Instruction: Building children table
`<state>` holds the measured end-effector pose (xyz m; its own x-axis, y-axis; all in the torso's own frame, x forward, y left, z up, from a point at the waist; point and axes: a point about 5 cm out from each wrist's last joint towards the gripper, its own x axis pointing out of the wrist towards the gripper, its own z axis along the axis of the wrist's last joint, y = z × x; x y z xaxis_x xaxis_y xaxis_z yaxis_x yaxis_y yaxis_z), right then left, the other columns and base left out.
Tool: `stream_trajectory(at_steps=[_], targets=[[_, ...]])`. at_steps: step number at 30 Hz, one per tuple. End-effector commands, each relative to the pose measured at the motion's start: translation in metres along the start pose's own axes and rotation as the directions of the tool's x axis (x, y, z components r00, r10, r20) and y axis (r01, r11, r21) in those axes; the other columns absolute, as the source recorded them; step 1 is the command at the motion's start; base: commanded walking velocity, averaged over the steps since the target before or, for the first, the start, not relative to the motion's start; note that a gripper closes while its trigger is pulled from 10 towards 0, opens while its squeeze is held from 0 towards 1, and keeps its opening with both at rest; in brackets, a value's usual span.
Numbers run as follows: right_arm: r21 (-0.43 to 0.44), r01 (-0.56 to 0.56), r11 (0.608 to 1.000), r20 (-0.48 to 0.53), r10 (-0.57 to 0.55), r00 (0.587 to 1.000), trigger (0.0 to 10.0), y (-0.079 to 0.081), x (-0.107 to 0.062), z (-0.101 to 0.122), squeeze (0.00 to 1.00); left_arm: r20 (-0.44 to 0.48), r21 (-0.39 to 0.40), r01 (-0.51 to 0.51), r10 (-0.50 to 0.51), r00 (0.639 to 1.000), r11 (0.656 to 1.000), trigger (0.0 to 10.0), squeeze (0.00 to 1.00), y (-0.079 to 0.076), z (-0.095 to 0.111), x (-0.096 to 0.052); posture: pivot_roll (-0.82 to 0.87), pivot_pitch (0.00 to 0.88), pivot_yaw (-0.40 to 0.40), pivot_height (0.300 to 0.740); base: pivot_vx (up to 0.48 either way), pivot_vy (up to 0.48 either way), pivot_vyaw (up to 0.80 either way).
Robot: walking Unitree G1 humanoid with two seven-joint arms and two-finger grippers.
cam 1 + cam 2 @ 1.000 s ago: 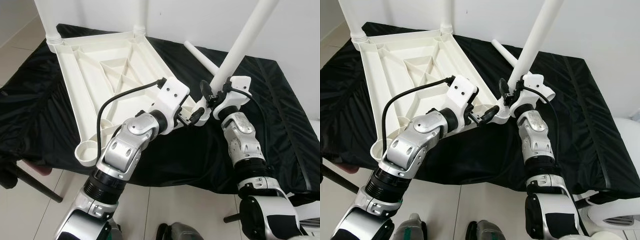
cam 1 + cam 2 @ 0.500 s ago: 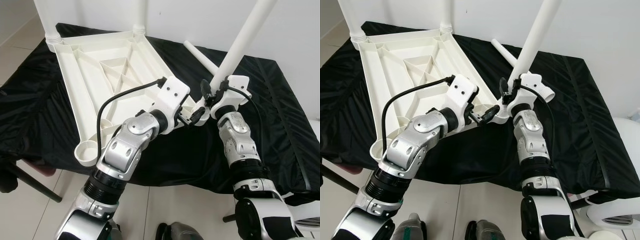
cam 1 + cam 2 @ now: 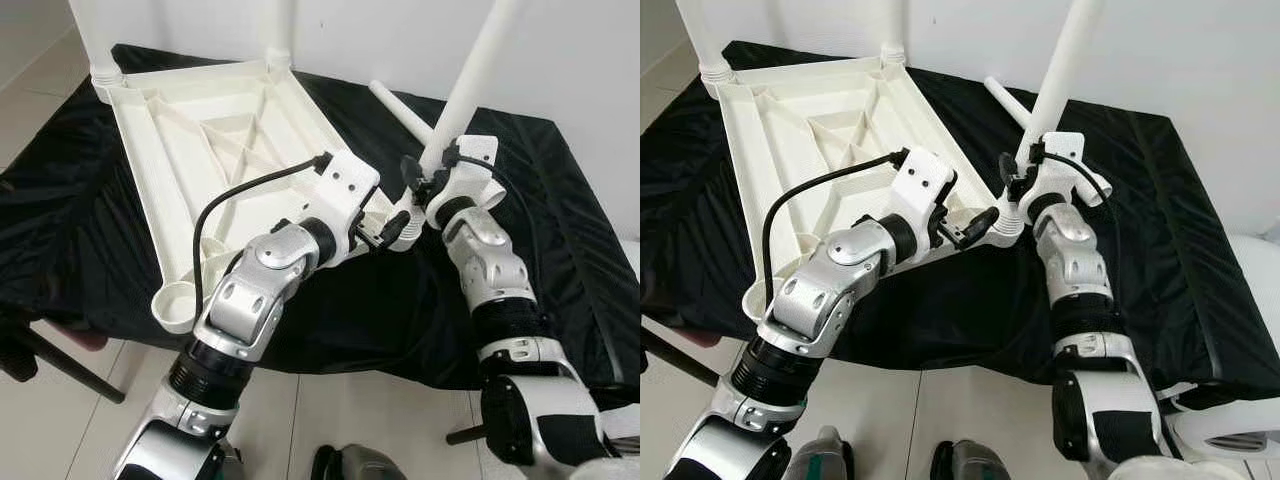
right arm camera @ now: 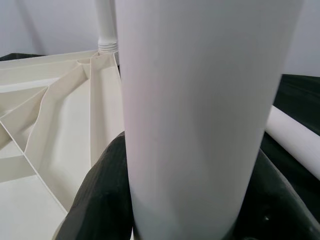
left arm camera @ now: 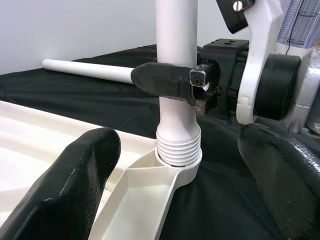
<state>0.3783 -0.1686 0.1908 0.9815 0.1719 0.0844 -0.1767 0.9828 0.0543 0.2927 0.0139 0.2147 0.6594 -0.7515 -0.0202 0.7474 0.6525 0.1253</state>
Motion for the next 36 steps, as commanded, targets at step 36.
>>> stream_trajectory(at_steps=[36], targets=[[0.064,0.093,0.994,-0.039,-0.091,0.995,10.0,-0.022,-0.042,-0.048,0.0,0.007,0.002,-0.026,0.026,1.0,1.0,10.0,0.0,-0.002,0.004,0.0,0.06,0.077,-0.101,0.74,0.0,0.0,0.0]])
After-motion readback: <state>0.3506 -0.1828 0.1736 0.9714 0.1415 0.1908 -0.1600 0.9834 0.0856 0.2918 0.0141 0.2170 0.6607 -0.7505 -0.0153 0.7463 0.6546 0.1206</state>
